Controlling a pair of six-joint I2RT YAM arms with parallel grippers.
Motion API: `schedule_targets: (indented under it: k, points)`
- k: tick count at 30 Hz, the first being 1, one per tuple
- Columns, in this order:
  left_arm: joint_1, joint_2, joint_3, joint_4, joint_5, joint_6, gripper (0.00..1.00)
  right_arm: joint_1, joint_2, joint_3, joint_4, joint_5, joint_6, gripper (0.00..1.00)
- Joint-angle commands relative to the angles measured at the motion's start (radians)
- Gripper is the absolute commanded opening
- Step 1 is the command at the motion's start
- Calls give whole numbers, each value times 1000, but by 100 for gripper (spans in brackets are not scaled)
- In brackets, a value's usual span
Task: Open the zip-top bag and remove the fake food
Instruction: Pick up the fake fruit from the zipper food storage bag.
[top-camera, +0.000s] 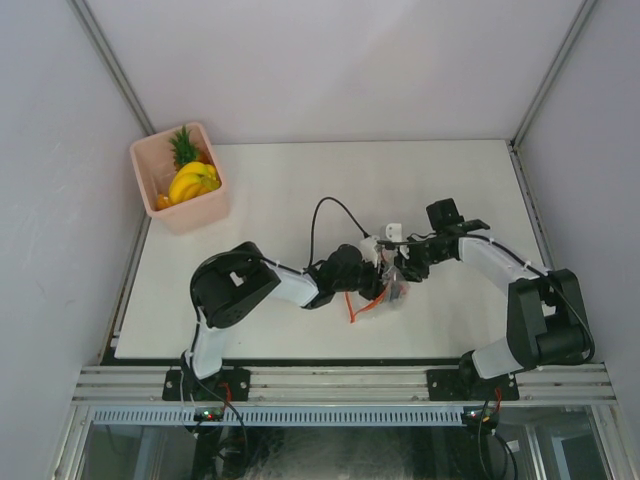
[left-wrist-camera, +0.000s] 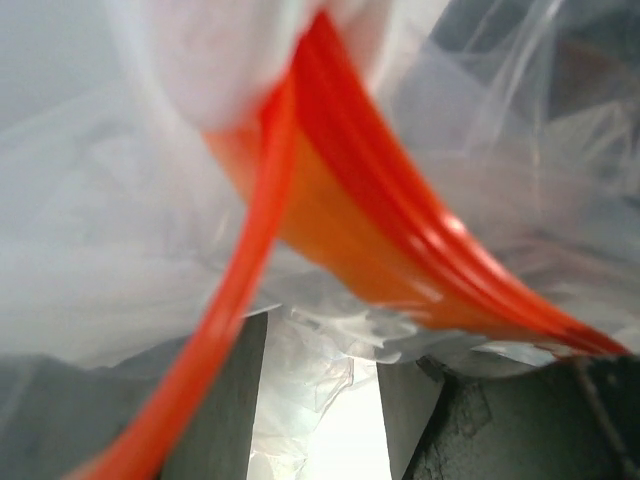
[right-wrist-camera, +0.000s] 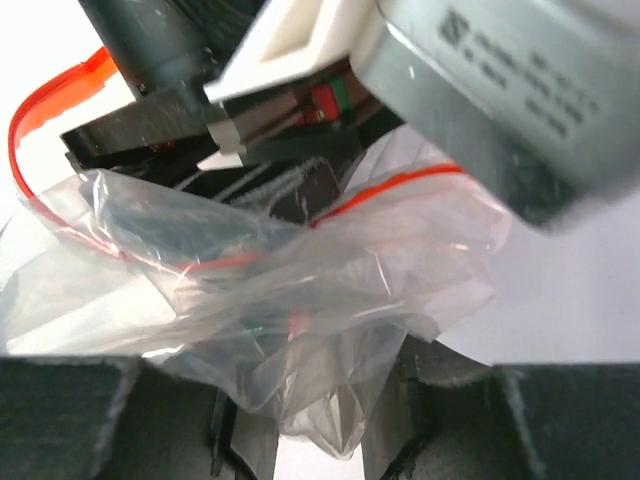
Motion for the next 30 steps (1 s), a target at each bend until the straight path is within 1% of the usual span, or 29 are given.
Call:
schedule_targets:
  k: [1,3,6,8,14,18,25,30]
  points:
    - [30,26,8,-54,-48,-3,50,-33,-8,41,-10,24,63,29]
    - [35,24,8,-50,-45,-5,51,-51,24,67,-42,29,67,21]
    - [36,24,7,-48,-42,-7,51,-71,83,106,-99,40,75,4]
    - [38,24,6,-48,-39,-6,51,-71,114,118,-119,56,84,0]
    - [43,26,-2,-41,-36,-9,52,-38,194,145,-139,129,124,0]
    - [43,27,-1,-40,-36,-10,52,-23,240,168,-177,146,124,0]
    - [44,36,11,-43,-30,-15,55,6,279,189,-221,118,114,0]
    - [45,40,8,-35,-34,-28,55,4,321,224,-274,36,114,0]
